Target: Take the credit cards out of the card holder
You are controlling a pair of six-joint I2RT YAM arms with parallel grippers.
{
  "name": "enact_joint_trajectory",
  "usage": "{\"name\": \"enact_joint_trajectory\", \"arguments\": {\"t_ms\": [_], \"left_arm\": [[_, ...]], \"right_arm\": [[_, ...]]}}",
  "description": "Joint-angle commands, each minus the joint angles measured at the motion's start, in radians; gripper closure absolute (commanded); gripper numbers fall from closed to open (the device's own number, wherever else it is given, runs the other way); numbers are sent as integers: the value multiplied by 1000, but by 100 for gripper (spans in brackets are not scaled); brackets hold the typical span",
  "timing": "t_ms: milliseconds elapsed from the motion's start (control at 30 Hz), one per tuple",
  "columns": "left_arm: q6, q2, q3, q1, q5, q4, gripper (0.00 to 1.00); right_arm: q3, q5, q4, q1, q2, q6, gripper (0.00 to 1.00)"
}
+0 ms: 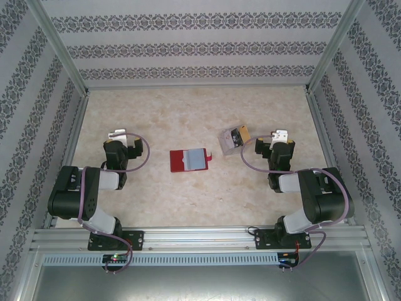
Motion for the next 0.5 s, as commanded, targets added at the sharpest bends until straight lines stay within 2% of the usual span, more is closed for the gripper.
{"name": "enact_joint_trajectory", "arguments": {"t_ms": [0, 467], "left_arm": [[25, 9, 15, -11, -9, -15, 1], [26, 11, 18, -11, -2, -17, 1]], "right_arm": [[12, -7, 9, -9, 0, 4, 2], [39, -25, 5, -19, -3, 8, 2]]}}
